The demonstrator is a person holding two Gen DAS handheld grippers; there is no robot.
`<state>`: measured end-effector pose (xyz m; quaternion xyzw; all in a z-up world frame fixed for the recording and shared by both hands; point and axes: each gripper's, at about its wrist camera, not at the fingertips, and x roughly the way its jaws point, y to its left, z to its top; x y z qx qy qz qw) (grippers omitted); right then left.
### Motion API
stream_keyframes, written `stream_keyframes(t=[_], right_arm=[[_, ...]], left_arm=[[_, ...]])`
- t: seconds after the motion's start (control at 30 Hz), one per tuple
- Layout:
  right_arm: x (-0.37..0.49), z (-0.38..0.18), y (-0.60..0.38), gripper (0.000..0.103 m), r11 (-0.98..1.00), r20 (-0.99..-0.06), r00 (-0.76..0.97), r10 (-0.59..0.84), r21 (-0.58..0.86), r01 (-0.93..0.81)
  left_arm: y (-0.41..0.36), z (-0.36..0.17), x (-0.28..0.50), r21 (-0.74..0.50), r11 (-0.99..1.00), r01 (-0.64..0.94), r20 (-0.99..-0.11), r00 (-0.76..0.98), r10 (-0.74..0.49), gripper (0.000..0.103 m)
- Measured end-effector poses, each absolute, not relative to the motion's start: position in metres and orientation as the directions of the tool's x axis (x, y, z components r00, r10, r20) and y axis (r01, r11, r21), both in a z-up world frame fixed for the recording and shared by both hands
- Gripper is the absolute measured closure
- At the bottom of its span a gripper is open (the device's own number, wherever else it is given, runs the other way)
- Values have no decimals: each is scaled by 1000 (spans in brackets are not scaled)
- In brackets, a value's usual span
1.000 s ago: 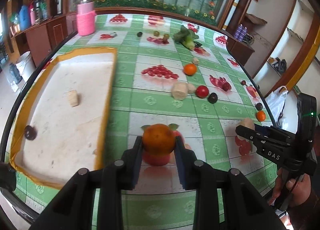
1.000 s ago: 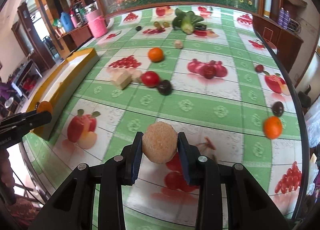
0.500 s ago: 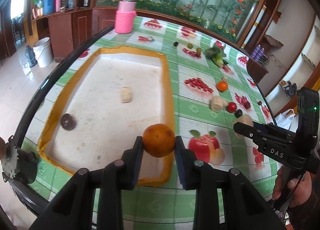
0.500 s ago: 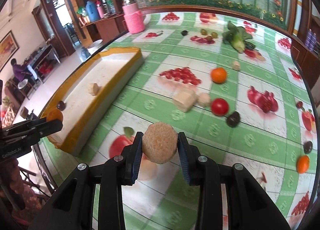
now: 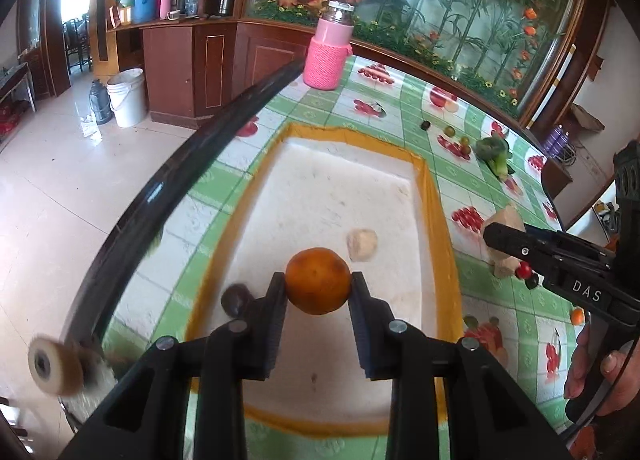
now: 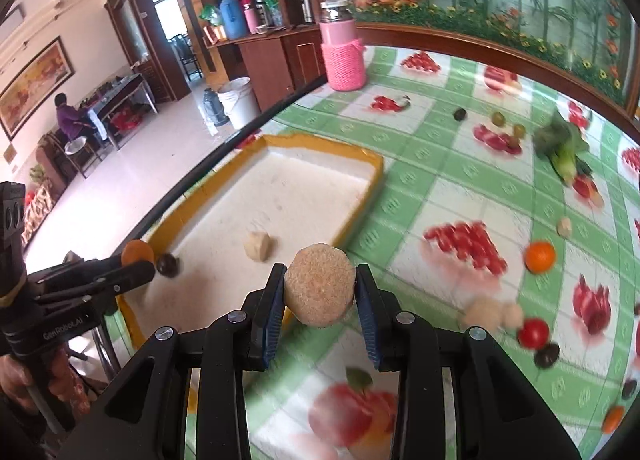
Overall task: Organize fruits
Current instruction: 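Carry the mandarin and cake into the white tray and open both tools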
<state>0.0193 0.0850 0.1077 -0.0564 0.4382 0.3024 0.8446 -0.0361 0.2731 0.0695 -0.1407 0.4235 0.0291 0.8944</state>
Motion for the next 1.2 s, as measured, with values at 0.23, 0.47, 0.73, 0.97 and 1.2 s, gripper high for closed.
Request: stream_keyframes(t=[0.23,0.47,0.73,0.97,1.2], right_arm=[[55,94,130,70,790,-792,400,461,161,-592],[89,65,151,70,798,-837,355,417,150,-584],[106,44,169,69,791,-863,340,374,105,-603],[113,37,171,69,783,-869,331,368,97,-615],[110,41,166,69,782,-863,344,370,90,-616]], left_arm=[[289,54,6,-222,955,-197,-788,614,-57,69],[298,30,31,-216,953,-215,-823,564,-59,69],[303,21,44,-204,954,-219,-836,546,-54,69],[299,19,49,-155,965,-211,-838,545,-16,69],[294,22,49,-114,971,-210,-844,536,17,64]])
